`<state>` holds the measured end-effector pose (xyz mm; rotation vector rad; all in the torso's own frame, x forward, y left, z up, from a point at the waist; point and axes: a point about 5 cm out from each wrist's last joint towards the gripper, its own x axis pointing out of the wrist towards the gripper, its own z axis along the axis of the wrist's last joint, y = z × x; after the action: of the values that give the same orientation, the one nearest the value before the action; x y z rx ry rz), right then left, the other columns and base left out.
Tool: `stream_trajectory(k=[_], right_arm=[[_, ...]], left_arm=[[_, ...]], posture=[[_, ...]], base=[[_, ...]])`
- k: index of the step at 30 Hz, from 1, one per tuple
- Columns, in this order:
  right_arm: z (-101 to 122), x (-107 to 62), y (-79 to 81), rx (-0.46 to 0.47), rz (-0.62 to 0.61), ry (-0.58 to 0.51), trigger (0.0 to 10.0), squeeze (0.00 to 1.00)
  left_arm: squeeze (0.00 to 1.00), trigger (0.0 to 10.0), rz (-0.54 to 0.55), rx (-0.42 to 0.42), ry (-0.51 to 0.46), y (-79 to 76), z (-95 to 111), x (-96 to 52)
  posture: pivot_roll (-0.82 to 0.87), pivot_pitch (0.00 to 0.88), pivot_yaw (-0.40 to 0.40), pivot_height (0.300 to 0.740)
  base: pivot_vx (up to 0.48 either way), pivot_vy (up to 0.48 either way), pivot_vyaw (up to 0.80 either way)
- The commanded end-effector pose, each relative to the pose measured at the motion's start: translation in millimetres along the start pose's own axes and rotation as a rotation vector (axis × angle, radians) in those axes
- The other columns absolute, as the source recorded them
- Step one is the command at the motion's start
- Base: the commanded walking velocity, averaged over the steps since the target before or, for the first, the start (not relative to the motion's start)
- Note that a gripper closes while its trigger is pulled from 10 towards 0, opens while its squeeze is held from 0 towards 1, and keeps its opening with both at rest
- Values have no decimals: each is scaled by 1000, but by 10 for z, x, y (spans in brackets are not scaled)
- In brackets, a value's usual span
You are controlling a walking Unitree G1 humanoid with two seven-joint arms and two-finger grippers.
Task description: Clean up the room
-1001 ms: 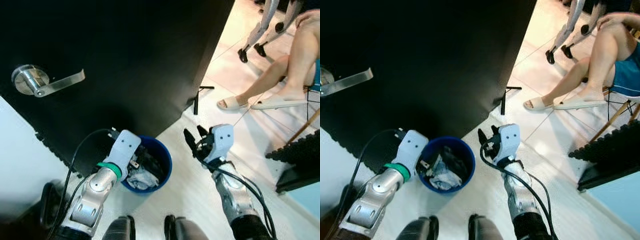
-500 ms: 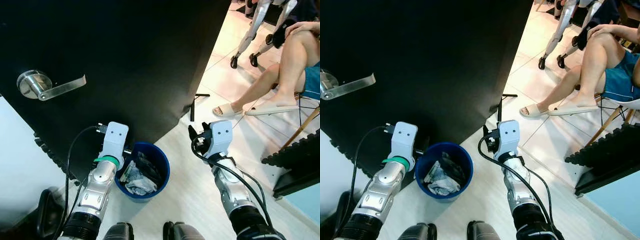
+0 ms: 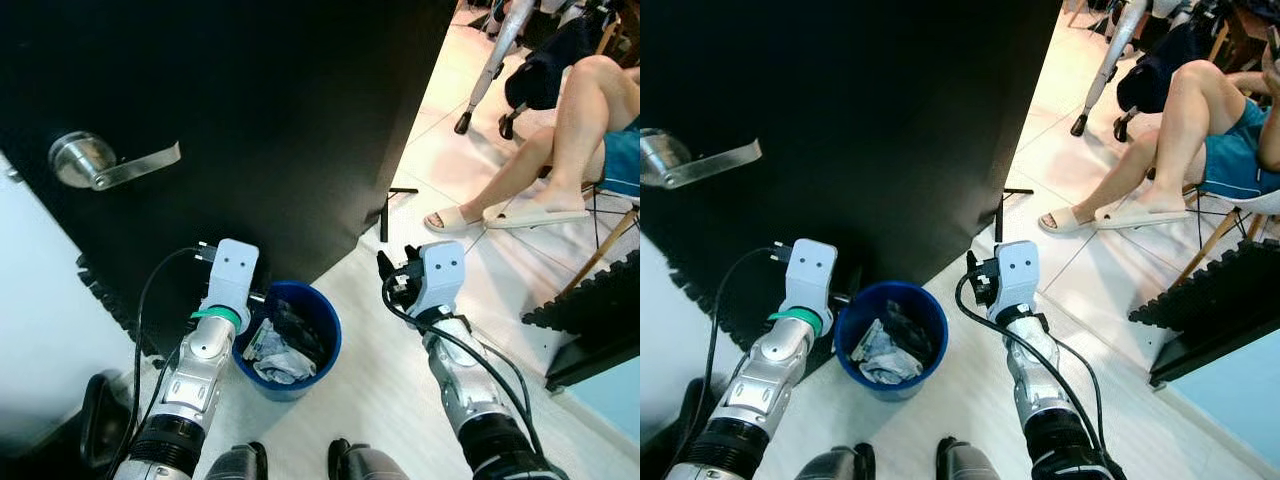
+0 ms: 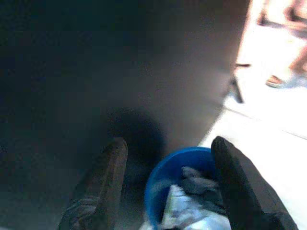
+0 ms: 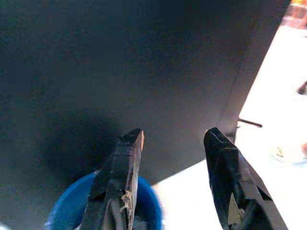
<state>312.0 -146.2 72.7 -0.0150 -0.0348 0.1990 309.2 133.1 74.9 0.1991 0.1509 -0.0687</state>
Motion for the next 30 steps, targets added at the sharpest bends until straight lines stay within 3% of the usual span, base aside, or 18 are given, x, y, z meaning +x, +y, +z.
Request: stream_trajectory(k=[1, 30], right_arm=[[-48, -29, -10, 4, -11, 12, 10000, 0], [-97, -42, -26, 9, -23, 34, 10000, 0]], left_arm=[[0, 10000, 2, 3, 22, -11, -69, -17], [0, 10000, -1, 9, 15, -28, -101, 9]], posture=[[8, 0, 12, 734], [2, 0, 15, 734]], base=[[-334, 0, 0], [-334, 0, 0]])
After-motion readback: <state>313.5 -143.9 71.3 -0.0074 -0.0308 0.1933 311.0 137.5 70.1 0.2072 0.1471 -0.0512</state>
